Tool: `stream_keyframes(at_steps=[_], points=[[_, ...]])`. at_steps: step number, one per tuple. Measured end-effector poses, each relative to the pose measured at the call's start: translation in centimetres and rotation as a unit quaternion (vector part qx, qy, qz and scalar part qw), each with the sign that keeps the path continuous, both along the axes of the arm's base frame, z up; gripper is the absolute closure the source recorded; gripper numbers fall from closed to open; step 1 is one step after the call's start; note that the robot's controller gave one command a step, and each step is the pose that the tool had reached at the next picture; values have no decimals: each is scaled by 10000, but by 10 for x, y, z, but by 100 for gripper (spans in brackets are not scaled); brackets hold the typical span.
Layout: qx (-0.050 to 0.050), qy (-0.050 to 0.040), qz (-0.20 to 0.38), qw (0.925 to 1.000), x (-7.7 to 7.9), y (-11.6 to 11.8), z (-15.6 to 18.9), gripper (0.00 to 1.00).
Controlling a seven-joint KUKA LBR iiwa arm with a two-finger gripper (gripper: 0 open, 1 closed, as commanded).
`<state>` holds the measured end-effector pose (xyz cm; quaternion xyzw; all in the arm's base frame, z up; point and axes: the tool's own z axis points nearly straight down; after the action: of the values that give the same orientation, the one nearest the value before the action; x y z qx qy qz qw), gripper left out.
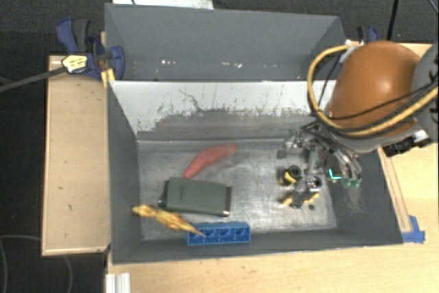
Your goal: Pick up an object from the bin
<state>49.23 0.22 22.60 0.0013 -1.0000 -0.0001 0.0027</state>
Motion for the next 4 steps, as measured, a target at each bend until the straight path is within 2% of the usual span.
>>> stream_keyframes(at_steps=[1, 2, 3, 4], points=[[0, -41, -1, 10000, 2, 0, 4, 0], [2, -75, -133, 9999, 3, -4, -50, 0], [2, -50, 822, 9966, 24, -49, -105, 0], [4, -24, 937, 9956, 7, -96, -126, 100]])
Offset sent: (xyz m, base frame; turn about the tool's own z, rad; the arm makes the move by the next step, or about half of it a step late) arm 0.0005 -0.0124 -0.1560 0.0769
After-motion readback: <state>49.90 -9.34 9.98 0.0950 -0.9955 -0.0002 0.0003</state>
